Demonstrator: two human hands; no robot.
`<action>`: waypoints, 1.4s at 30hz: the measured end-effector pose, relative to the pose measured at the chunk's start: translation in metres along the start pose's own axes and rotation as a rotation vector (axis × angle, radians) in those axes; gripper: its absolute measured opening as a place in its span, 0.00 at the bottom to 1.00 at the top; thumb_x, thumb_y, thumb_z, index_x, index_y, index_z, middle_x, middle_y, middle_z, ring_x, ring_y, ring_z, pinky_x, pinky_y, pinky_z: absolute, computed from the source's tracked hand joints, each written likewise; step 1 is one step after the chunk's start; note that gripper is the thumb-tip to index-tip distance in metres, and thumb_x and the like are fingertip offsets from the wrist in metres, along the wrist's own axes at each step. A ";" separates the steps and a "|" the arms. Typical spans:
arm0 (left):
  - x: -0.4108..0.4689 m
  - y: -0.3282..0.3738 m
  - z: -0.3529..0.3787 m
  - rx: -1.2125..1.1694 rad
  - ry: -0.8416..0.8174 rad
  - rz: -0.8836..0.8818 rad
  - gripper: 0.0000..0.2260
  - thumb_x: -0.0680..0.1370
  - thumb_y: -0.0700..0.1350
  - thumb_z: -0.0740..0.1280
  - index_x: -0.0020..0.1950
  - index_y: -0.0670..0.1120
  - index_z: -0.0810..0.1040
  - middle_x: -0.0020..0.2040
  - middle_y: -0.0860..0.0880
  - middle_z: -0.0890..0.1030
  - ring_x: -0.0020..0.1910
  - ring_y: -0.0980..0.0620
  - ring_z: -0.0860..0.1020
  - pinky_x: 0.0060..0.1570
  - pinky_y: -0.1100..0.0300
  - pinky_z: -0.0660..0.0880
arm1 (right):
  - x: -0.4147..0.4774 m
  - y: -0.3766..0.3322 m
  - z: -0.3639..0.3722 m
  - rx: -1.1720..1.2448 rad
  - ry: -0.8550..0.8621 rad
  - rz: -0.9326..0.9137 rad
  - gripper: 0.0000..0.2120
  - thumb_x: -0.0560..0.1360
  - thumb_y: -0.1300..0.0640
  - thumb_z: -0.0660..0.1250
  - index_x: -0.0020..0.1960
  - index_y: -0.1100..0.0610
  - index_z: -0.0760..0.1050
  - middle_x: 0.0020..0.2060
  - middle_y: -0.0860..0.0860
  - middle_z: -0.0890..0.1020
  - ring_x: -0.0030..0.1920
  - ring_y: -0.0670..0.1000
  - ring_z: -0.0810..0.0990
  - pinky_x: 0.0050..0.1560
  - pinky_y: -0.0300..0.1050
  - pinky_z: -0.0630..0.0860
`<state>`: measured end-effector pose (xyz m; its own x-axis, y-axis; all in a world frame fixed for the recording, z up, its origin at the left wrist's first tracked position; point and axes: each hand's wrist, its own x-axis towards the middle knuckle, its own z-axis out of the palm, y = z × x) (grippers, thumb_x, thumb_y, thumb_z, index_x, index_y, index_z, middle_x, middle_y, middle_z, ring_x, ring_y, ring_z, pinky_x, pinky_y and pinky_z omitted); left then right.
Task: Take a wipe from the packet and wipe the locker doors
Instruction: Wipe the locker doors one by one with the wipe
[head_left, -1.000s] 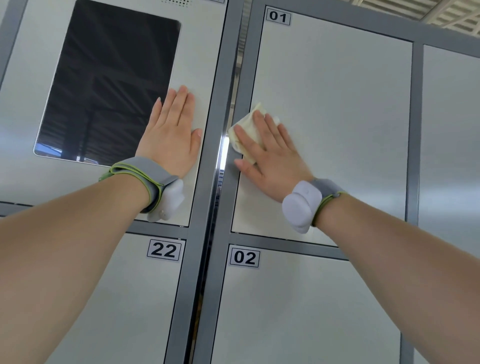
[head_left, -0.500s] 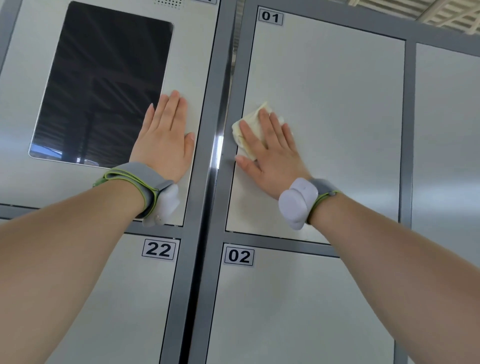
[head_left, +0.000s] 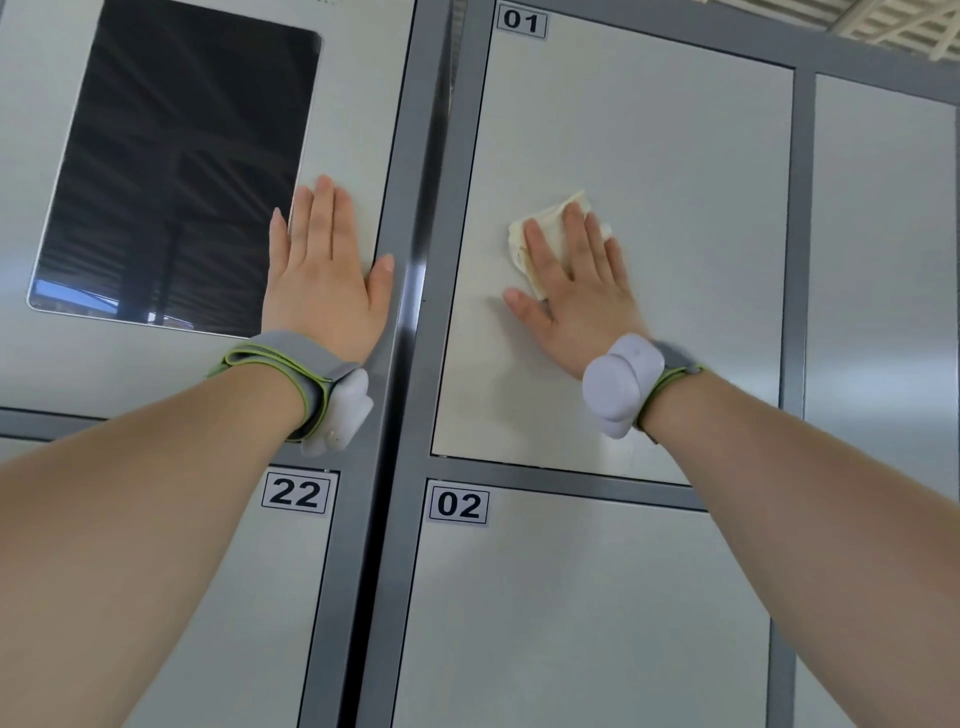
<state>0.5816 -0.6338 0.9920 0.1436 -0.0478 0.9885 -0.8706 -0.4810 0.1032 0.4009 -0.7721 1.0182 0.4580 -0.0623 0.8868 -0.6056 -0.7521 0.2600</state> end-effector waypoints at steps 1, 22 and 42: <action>0.000 0.000 0.000 0.003 0.003 0.002 0.29 0.82 0.51 0.51 0.77 0.37 0.45 0.78 0.40 0.46 0.77 0.44 0.43 0.73 0.51 0.37 | -0.008 -0.002 0.003 0.000 -0.001 -0.029 0.32 0.79 0.39 0.49 0.77 0.48 0.42 0.76 0.57 0.39 0.76 0.55 0.36 0.72 0.48 0.33; -0.003 -0.001 0.005 0.015 0.027 0.014 0.35 0.77 0.58 0.47 0.76 0.36 0.47 0.77 0.38 0.49 0.76 0.41 0.46 0.73 0.48 0.40 | -0.045 0.008 0.006 -0.019 -0.112 -0.120 0.39 0.72 0.29 0.41 0.77 0.47 0.39 0.76 0.56 0.36 0.75 0.55 0.34 0.72 0.47 0.31; 0.001 0.032 0.014 -0.015 0.098 -0.198 0.36 0.76 0.57 0.48 0.75 0.33 0.48 0.76 0.36 0.49 0.76 0.38 0.47 0.73 0.45 0.41 | -0.054 0.046 0.000 0.000 -0.116 -0.018 0.35 0.77 0.34 0.48 0.77 0.47 0.39 0.76 0.55 0.36 0.75 0.55 0.35 0.72 0.46 0.32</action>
<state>0.5601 -0.6612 0.9947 0.2668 0.1322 0.9546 -0.8369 -0.4593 0.2975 0.3481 -0.8029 0.9822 0.5409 -0.1242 0.8319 -0.5964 -0.7540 0.2752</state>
